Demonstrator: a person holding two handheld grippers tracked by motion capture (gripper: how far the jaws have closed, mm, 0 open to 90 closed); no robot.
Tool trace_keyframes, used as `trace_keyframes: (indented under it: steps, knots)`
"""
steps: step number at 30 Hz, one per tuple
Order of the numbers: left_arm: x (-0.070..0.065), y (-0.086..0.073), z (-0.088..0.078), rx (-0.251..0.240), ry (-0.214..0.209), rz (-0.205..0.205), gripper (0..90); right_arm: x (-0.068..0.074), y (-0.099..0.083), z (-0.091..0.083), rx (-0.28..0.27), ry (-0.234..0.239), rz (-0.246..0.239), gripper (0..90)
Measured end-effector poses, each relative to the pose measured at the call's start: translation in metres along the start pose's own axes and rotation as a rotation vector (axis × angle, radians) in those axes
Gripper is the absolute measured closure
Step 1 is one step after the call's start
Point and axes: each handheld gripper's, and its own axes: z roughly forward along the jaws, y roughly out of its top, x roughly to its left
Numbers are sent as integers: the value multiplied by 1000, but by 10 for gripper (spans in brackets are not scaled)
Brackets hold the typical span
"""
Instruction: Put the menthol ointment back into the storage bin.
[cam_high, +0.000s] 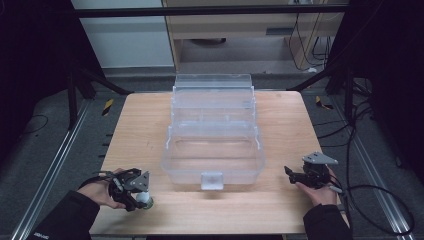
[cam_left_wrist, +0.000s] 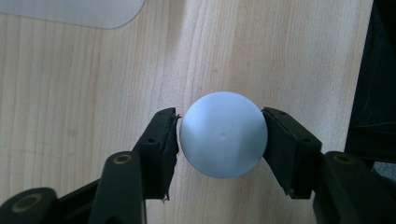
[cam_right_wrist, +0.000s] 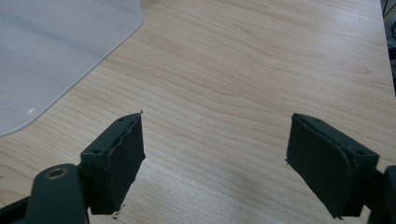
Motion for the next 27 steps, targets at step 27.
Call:
trace_keyframes:
  steps: [27]
  knots:
    - [2,4,-45,-39,25,-52,502,0,0,-1,2,7,-4,204]
